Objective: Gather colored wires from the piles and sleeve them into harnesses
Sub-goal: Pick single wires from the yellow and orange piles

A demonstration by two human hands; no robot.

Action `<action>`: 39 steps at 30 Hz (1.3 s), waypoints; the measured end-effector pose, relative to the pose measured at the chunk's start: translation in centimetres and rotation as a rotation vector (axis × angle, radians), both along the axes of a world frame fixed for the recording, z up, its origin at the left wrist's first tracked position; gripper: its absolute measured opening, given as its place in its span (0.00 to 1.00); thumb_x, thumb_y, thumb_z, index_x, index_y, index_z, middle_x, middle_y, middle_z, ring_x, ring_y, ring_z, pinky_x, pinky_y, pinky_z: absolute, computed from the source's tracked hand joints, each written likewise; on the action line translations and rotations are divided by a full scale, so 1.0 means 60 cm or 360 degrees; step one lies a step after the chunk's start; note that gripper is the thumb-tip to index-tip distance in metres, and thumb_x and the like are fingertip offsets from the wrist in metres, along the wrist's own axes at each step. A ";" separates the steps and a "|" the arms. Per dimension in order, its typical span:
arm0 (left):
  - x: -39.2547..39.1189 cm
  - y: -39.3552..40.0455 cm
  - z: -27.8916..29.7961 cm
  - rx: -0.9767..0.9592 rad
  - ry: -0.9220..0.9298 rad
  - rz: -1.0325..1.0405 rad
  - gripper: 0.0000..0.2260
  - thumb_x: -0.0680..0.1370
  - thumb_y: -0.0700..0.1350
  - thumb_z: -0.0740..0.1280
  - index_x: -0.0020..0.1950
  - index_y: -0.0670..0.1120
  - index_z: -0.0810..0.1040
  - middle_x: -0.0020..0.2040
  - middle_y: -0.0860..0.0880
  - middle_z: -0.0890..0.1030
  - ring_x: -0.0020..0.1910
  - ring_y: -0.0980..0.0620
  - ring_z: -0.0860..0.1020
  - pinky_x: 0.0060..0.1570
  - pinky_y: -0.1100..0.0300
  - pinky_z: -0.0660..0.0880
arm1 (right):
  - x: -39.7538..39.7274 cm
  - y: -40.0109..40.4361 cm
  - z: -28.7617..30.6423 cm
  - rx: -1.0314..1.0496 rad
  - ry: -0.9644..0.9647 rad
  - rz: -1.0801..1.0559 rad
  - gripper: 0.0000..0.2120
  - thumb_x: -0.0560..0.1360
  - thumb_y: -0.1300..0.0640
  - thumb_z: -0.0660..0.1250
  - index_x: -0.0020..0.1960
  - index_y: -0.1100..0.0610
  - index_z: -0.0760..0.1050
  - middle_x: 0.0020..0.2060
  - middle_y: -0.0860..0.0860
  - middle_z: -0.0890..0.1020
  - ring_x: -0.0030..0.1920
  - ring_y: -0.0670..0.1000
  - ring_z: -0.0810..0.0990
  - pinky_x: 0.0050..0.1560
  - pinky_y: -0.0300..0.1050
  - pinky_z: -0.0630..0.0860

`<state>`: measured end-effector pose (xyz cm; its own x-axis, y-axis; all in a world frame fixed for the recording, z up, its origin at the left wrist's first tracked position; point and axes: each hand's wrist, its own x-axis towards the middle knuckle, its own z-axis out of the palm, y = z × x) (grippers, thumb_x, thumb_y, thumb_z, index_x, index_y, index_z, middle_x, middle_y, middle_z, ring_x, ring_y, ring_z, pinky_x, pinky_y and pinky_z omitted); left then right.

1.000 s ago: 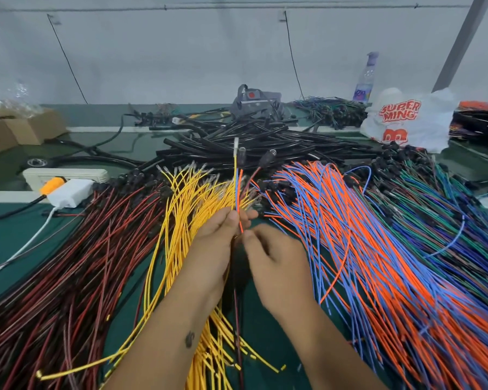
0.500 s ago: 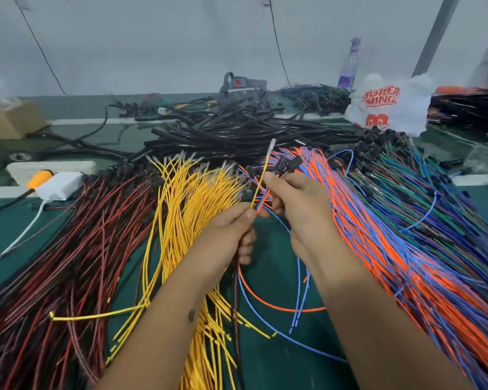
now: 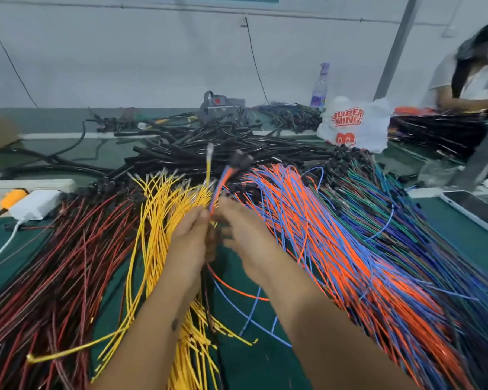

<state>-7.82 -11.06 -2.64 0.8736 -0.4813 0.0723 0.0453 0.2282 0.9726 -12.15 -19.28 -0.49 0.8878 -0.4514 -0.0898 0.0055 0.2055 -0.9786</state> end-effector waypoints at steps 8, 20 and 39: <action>0.019 0.000 0.084 -0.1134 0.0696 0.0064 0.12 0.84 0.47 0.51 0.43 0.49 0.69 0.20 0.55 0.60 0.16 0.61 0.57 0.15 0.71 0.53 | -0.043 0.060 0.009 0.0134 -0.0003 0.0363 0.06 0.80 0.55 0.62 0.48 0.57 0.75 0.31 0.49 0.78 0.28 0.45 0.77 0.31 0.38 0.76; 0.104 0.111 0.169 0.1055 -0.1691 0.0924 0.10 0.79 0.54 0.54 0.49 0.53 0.73 0.28 0.50 0.70 0.30 0.44 0.70 0.31 0.54 0.64 | -0.131 0.021 0.046 -0.1528 0.0541 0.0946 0.15 0.81 0.50 0.61 0.60 0.58 0.77 0.42 0.57 0.82 0.39 0.55 0.80 0.46 0.48 0.77; -0.081 -0.127 -0.013 0.0015 0.0067 0.0160 0.12 0.84 0.44 0.54 0.45 0.43 0.73 0.28 0.51 0.61 0.21 0.60 0.60 0.21 0.67 0.58 | -0.246 -0.331 0.004 -0.1709 0.0850 -0.0938 0.09 0.79 0.53 0.62 0.51 0.55 0.79 0.48 0.59 0.79 0.46 0.57 0.74 0.51 0.50 0.71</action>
